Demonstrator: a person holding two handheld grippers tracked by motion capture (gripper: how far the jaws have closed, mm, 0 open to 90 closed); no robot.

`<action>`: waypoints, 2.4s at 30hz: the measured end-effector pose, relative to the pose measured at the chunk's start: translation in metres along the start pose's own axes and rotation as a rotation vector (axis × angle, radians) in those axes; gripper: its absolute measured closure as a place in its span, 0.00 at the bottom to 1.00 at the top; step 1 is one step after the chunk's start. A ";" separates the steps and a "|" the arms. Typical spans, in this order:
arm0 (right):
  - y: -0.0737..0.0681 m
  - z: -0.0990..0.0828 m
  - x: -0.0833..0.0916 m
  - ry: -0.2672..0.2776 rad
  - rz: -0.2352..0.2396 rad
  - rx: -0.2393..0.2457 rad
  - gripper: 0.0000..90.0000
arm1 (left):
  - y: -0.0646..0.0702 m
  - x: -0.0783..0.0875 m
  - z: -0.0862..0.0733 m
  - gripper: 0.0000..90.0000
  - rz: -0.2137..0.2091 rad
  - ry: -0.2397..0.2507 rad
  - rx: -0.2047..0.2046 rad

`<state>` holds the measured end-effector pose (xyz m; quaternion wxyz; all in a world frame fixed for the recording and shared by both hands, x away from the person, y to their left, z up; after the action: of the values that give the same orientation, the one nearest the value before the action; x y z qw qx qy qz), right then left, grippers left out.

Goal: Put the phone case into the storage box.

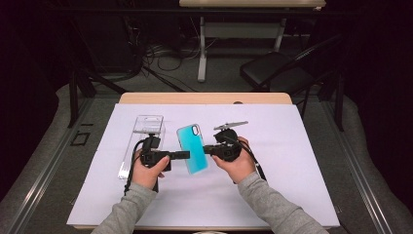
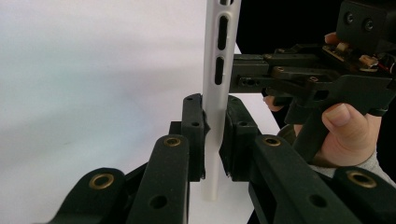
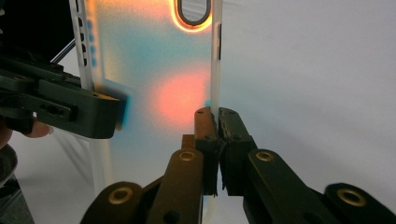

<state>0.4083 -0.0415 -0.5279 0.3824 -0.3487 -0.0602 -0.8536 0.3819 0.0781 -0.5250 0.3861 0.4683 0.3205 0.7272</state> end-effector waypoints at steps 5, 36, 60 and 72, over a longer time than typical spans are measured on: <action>0.000 0.000 0.000 -0.004 0.000 0.001 0.97 | 0.000 0.000 0.000 0.90 -0.005 0.000 0.004; 0.000 0.001 0.001 0.007 0.011 0.000 0.97 | 0.001 0.001 0.001 0.90 -0.026 0.002 0.005; -0.002 0.004 0.002 0.030 0.038 0.002 0.86 | 0.000 0.004 0.002 0.90 -0.028 0.009 0.002; 0.000 0.007 0.010 0.071 0.041 0.022 0.75 | 0.001 0.008 0.004 0.90 -0.030 0.024 -0.010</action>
<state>0.4076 -0.0451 -0.5159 0.4056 -0.3152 -0.0490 -0.8566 0.3833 0.0853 -0.5195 0.3955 0.4527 0.3287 0.7284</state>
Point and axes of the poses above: each handheld gripper's, and its own axes: x roughly backward along the jaws, z roughly out of its top, y roughly to its right, the point moved 9 cm from there along -x, roughly forward along the jaws, and after that the axes turned 12 degrees about x, right-handed, at the moved point
